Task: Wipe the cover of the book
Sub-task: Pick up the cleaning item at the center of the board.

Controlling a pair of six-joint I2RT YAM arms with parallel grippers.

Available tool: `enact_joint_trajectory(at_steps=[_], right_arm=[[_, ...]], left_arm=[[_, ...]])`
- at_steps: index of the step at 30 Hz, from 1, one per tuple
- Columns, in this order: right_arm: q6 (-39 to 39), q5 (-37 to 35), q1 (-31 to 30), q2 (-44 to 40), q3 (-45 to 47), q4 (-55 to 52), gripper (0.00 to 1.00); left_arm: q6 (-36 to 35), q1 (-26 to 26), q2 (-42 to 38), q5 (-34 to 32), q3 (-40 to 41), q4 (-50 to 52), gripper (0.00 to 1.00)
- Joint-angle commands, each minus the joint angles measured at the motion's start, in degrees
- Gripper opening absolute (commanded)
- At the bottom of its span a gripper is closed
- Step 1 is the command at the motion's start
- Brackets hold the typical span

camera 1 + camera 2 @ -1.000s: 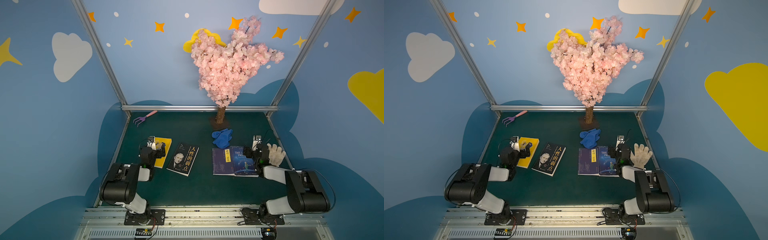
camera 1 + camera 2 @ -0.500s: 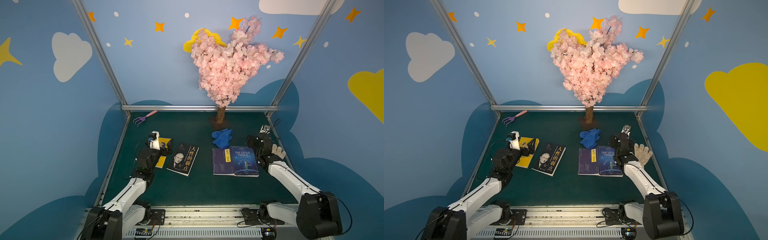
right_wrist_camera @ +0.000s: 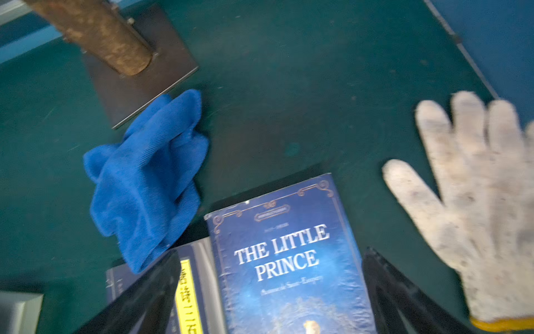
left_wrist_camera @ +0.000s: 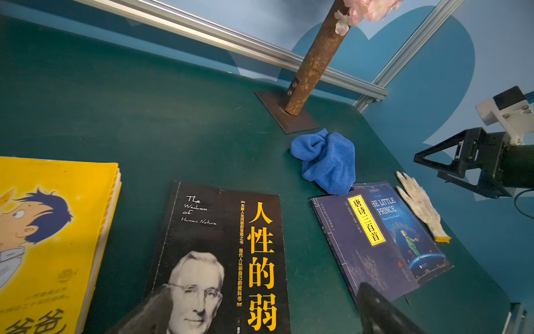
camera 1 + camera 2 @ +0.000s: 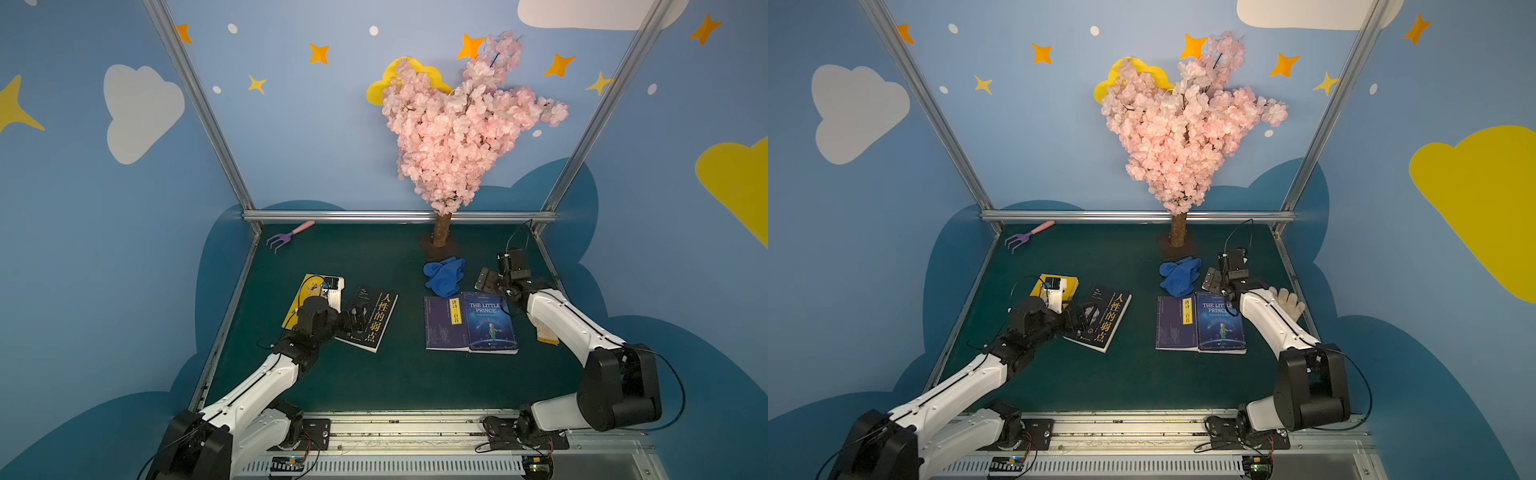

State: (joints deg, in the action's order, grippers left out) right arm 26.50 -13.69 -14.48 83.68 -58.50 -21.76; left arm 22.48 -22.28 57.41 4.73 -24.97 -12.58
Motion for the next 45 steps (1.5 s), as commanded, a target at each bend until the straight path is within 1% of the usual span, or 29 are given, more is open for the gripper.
enact_joint_trajectory(at_steps=[1,2,4,8,10,13,16,18,21,24,26,27,29,30,31,32,33,34,39,41,42,43,45], right_arm=[[-0.48,6.62,-1.96,4.87,-4.8,-2.8,0.96],[-0.53,7.16,-2.92,6.95,-6.88,-3.59,0.96],[-0.97,7.08,-5.18,11.22,-11.28,-5.49,0.96],[-2.11,5.34,-9.04,22.36,-22.17,-10.97,0.96],[-1.95,5.16,-9.75,28.16,-27.89,-14.68,0.96],[-0.87,6.15,-10.18,35.7,-34.97,-19.34,0.96],[0.19,6.77,-10.78,39.29,-37.33,-20.48,0.96],[-0.15,5.46,-11.44,39.3,-37.09,-20.22,0.95],[-0.56,5.73,-11.51,39.84,-37.51,-20.96,0.92],[-1.49,6.21,-11.45,40.57,-38.35,-21.99,0.81],[-2.16,6.4,-11.46,40.53,-38.27,-21.77,0.71],[-2.48,6.4,-11.51,40.38,-38.01,-21.46,0.64],[-3.05,6.59,-11.45,40.0,-37.46,-20.77,0.48],[-3.41,6.83,-11.4,39.63,-37.09,-20.29,0.38],[-3.93,7.0,-11.36,39.22,-36.79,-20.01,0.27],[-4.31,7.15,-11.31,38.77,-36.77,-19.94,0.19],[-4.74,7.27,-11.25,37.97,-36.69,-20.03,0.08],[-5.16,7.29,-11.27,36.97,-36.6,-20.06,0.0],[-7.08,6.93,-11.36,27.96,-34.35,-19.44,0.0],[-8.48,8.24,-11.19,23.67,-33.6,-19.24,0.0],[-9.52,9.25,-11.1,21.25,-33.29,-19.52,0.0],[-10.49,9.6,-11.09,18.8,-32.73,-19.67,0.0],[-11.61,9.36,-10.97,14.46,-31.07,-19.56,0.0]], left_arm=[[1.7,0.18,-2.61,-8.49,-1.05,6.18,1.0],[3.07,0.34,-3.09,-10.71,-0.02,6.29,1.0],[5.54,0.85,-4.0,-12.3,2.38,4.95,1.0],[8.78,2.54,-5.55,-12.44,6.73,0.93,1.0],[9.73,3.72,-5.57,-13.07,7.2,1.39,1.0],[10.34,5.46,-4.3,-11.88,6.97,1.83,1.0],[10.92,6.35,-2.12,-9.55,6.41,1.08,1.0],[11.12,6.46,-1.01,-8.26,6.15,0.21,1.0],[11.41,6.56,-0.7,-7.72,6.09,-0.57,1.0],[11.98,6.57,-1.29,-7.65,6.73,-1.59,1.0],[13.07,6.61,-1.45,-7.69,7.92,-3.39,1.0],[13.53,6.66,-1.46,-7.49,8.62,-4.64,1.0],[13.02,6.73,-1.14,-6.59,8.8,-5.39,1.0],[12.39,6.73,-0.94,-7.02,8.32,-4.48,1.0],[11.87,6.73,-0.66,-7.99,7.69,-3.12,1.0],[11.35,6.73,-0.38,-9.09,7.3,-2.28,1.0],[11.45,6.73,-0.13,-10.6,7.03,-1.44,1.0],[11.8,6.76,0.07,-11.42,7.07,-1.18,1.0],[11.6,6.82,0.68,-9.34,7.34,-2.8,1.0],[10.41,6.81,0.86,-6.93,7.66,-4.23,1.0],[9.26,6.81,1.16,-4.29,8.02,-6.11,1.0],[8.31,6.66,1.53,-1.67,8.18,-7.66,0.96],[6.8,5.98,2.39,1.24,7.74,-8.6,0.88]])
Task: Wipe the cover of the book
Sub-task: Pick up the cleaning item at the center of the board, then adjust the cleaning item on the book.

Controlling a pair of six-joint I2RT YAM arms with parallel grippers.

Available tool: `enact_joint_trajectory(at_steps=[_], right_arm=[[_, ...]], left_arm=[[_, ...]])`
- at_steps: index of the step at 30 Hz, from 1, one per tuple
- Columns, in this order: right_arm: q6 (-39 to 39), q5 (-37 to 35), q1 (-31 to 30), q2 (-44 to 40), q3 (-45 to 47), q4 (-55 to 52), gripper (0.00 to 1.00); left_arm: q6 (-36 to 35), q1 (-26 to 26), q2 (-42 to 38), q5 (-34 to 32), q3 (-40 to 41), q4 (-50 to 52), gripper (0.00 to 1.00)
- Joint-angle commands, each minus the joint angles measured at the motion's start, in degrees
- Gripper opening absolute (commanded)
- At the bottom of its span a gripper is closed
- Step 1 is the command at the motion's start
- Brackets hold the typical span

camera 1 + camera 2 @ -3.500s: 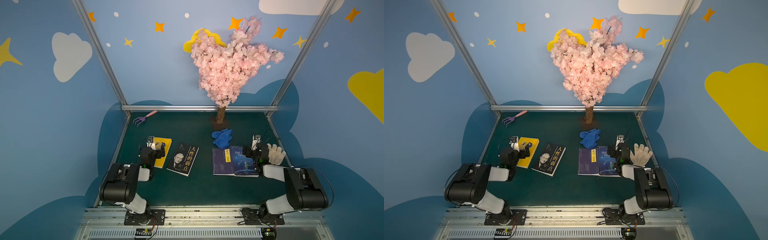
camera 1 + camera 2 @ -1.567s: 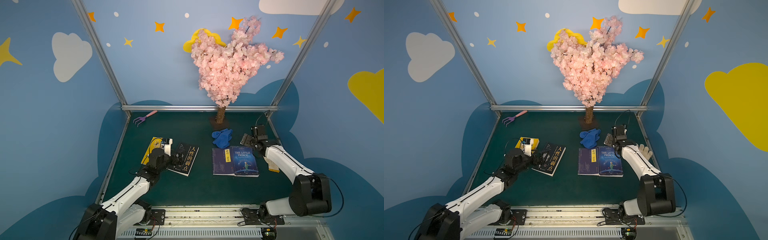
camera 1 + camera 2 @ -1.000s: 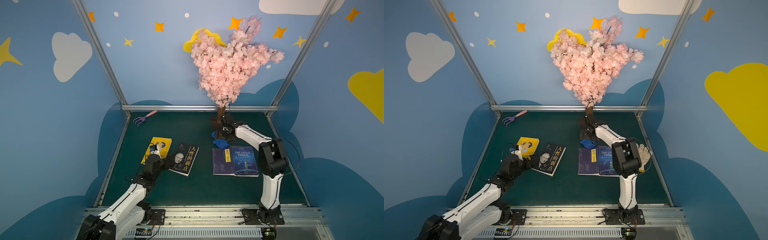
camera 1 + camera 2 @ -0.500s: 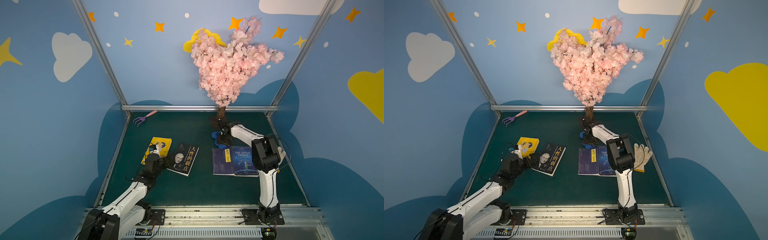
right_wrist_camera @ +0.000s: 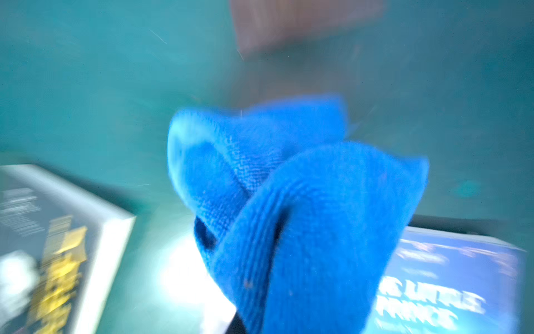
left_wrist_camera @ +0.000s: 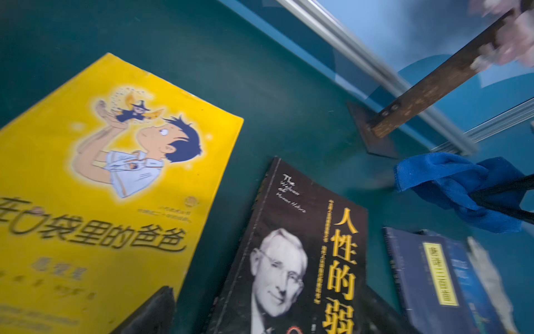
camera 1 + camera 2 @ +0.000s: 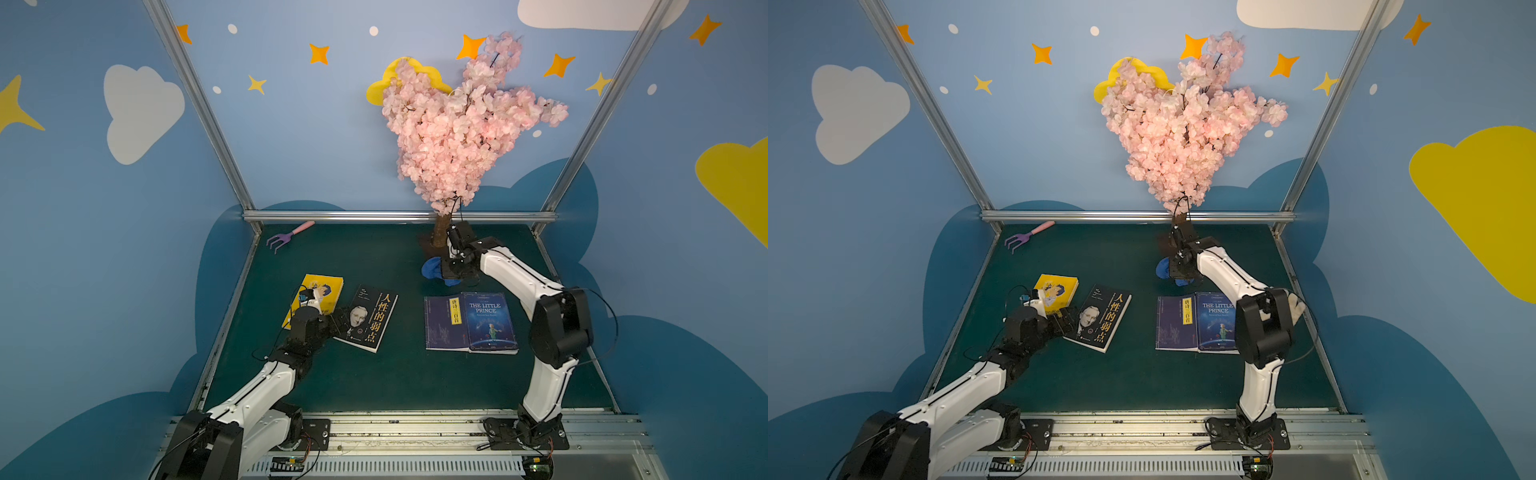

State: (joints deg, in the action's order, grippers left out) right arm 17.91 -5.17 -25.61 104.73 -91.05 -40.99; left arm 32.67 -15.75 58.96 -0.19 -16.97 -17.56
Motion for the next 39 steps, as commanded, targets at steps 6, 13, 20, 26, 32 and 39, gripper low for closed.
enact_joint_trajectory(at_steps=[6,13,20,26,32,39], right_arm=[[0.82,0.74,0.35,-17.51,11.55,-0.49,0.0],[2.56,0.71,2.43,-27.45,27.66,1.18,0.0],[2.13,0.45,4.54,-32.41,32.94,-2.03,0.0],[0.9,0.12,8.38,-32.95,35.65,-1.47,0.01],[2.04,-0.02,10.99,-23.82,30.54,-0.67,0.08],[1.04,-0.62,12.28,-5.65,16.19,-8.63,0.1]], left_arm=[[-6.89,-9.05,1.55,4.96,-3.65,-1.1,0.78],[-4.63,-24.55,13.62,-0.26,-17.12,0.77,0.76],[-5.82,-27.19,29.73,3.96,-26.63,-4.61,0.72],[-8.02,-27.19,39.06,8.09,-29.07,-2.9,0.65],[-7.19,-27.3,39.78,7.71,-27.83,-4.62,0.63],[-8.06,-27.29,38.92,7.22,-28.19,-3.31,0.63]])
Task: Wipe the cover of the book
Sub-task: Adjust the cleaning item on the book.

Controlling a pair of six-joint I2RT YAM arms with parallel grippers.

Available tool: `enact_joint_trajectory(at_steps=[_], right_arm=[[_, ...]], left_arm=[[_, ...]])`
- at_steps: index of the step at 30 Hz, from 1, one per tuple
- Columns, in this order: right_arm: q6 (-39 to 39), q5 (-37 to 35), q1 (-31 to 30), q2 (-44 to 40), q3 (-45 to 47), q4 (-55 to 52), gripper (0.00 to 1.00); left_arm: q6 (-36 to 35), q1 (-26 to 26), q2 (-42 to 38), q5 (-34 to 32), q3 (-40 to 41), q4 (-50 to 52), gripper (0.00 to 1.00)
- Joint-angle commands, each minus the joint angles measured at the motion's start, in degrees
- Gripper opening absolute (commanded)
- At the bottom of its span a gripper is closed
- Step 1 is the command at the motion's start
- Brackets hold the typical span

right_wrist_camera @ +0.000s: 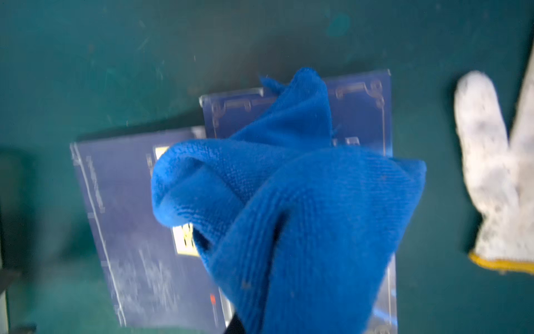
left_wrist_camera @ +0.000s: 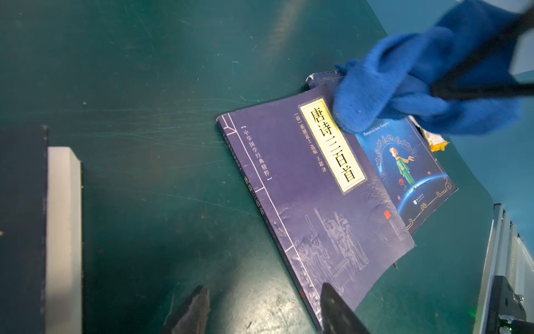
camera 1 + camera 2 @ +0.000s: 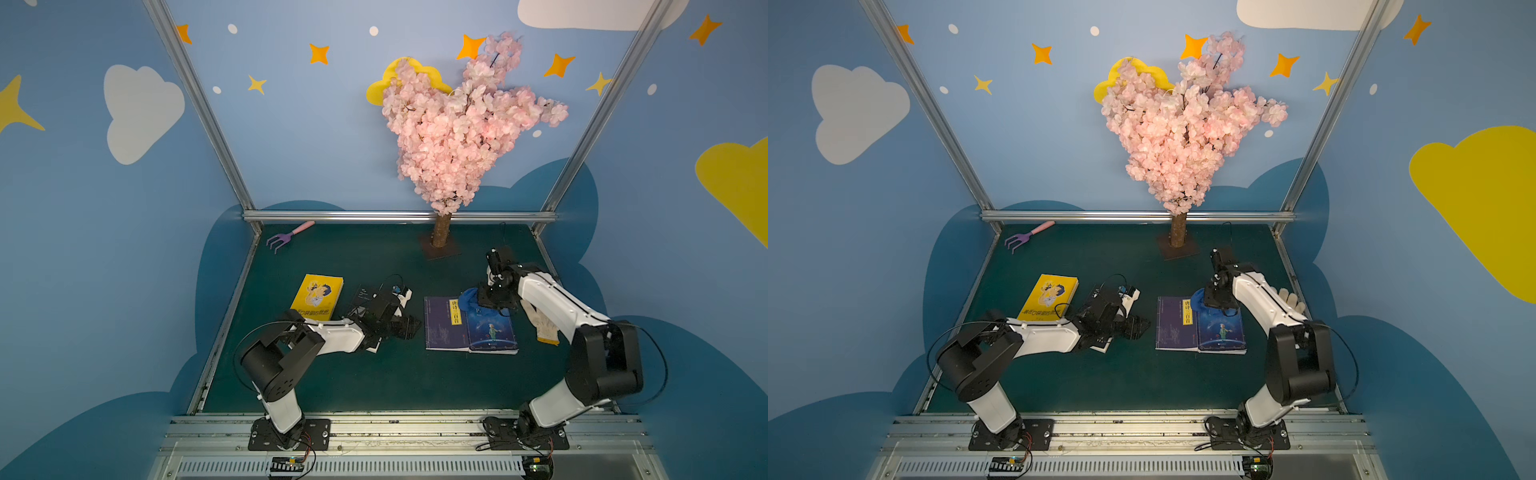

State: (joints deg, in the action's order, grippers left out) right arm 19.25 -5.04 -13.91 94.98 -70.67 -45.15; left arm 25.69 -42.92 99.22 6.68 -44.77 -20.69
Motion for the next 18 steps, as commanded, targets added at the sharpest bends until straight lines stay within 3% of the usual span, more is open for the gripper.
enact_joint_trajectory(at_steps=[1,3,8,10,14,18], right_arm=[[-0.09,-0.85,0.58,6.39,-5.54,-4.98,0.12],[-0.15,-0.31,0.49,9.05,-6.96,-4.58,0.2],[-0.44,0.59,-0.22,7.13,-6.13,-2.73,0.71],[-0.43,0.34,-0.5,4.41,-4.87,-1.91,0.84],[-1.1,-1.16,-0.18,2.89,-4.01,0.14,0.88],[-0.33,-3.45,0.48,9.55,-8.4,-2.02,0.87]], left_arm=[[-0.93,-0.1,-1.3,0.59,-0.34,-0.2,0.63],[-0.53,-0.12,-0.94,1.17,-0.38,-0.49,0.62],[-0.25,-0.08,-0.18,2.57,-0.83,-0.68,0.6],[-0.31,-0.14,0.01,2.7,-0.95,-0.72,0.6],[-0.56,-0.13,-0.01,2.78,-0.97,-0.55,0.59],[-0.95,-0.09,-0.46,2.53,-0.89,-0.15,0.58]])
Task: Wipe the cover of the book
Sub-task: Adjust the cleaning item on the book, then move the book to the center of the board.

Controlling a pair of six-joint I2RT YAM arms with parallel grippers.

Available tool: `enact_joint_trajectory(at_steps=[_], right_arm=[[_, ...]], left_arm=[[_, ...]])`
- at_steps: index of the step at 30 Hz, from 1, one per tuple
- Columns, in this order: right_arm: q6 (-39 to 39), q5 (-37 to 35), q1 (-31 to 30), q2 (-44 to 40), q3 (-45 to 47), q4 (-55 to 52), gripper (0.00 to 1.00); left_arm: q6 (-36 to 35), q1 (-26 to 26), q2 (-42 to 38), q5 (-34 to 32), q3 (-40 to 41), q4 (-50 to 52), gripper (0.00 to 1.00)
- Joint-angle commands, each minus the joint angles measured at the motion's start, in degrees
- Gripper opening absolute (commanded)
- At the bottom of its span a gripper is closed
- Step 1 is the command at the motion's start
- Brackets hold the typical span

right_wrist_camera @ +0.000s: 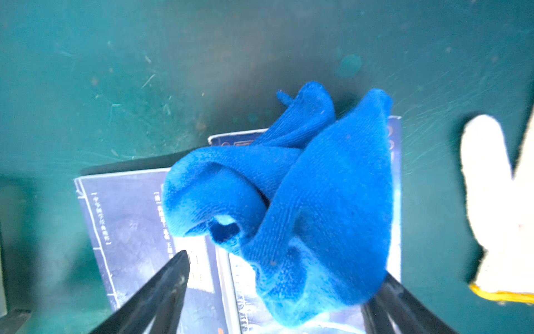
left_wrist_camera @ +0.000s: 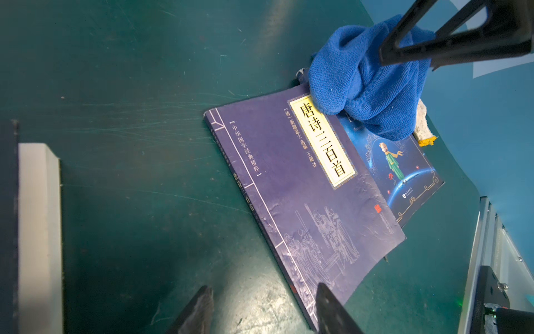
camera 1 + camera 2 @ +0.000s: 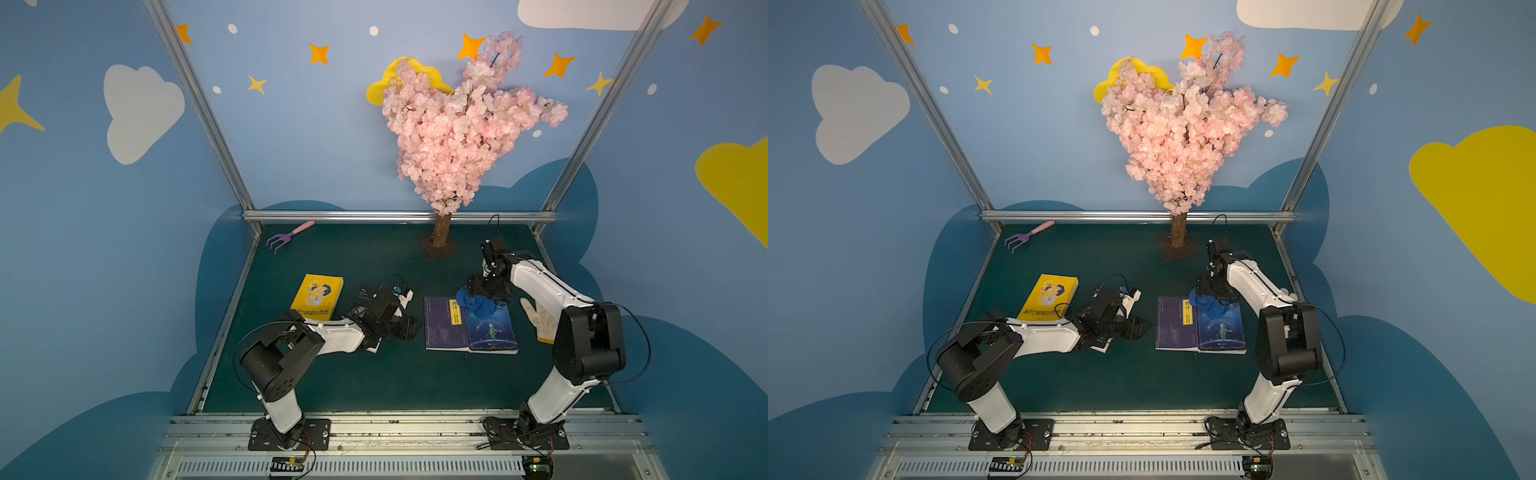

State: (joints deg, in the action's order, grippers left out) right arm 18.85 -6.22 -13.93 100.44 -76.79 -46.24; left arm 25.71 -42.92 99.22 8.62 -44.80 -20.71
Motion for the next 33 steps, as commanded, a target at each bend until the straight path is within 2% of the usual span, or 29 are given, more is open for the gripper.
enact_joint_trajectory(at_steps=[1,6,7,10,13,14,20,25,28,33], right_arm=[[0.34,-2.38,0.49,6.17,-3.5,-1.48,0.87],[1.44,-2.66,0.31,11.31,-6.0,-1.55,0.85],[1.45,-2.79,0.24,11.47,-5.87,-1.11,0.81],[1.36,-3.71,0.27,11.06,-4.76,0.37,0.49],[1.18,-3.71,0.08,9.13,-2.92,1.31,0.06],[1.15,-3.65,0.0,8.0,-2.38,1.11,0.0],[0.44,-3.3,-1.96,-1.58,-0.14,-3.01,0.0],[1.44,-0.01,-2.85,-8.82,8.24,-2.33,0.0],[1.32,4.68,-3.16,-9.37,13.11,1.58,0.0],[1.61,8.43,-6.66,-4.67,13.37,3.04,0.0]], left_arm=[[-0.97,-0.14,-0.47,0.44,-0.84,-0.14,0.58],[-1.2,-0.14,-0.7,0.52,-0.8,0.11,0.56],[-1.31,-0.15,-0.88,0.52,-0.73,0.21,0.56],[-1.35,-0.08,-0.81,0.65,-0.9,0.46,0.55],[-1.45,-0.09,-1.04,0.74,-0.91,0.67,0.54],[-1.46,-0.15,-1.18,0.58,-0.92,0.85,0.54],[-1.46,-0.04,-1.84,0.26,-0.89,1.09,0.54],[-1.45,-0.09,-1.39,0.87,-1.09,1.41,0.52],[-2.25,-0.13,-1.38,0.3,-1.55,2.58,0.51],[-3.31,-0.15,-2.69,-3.26,-1.43,4.39,0.53]])
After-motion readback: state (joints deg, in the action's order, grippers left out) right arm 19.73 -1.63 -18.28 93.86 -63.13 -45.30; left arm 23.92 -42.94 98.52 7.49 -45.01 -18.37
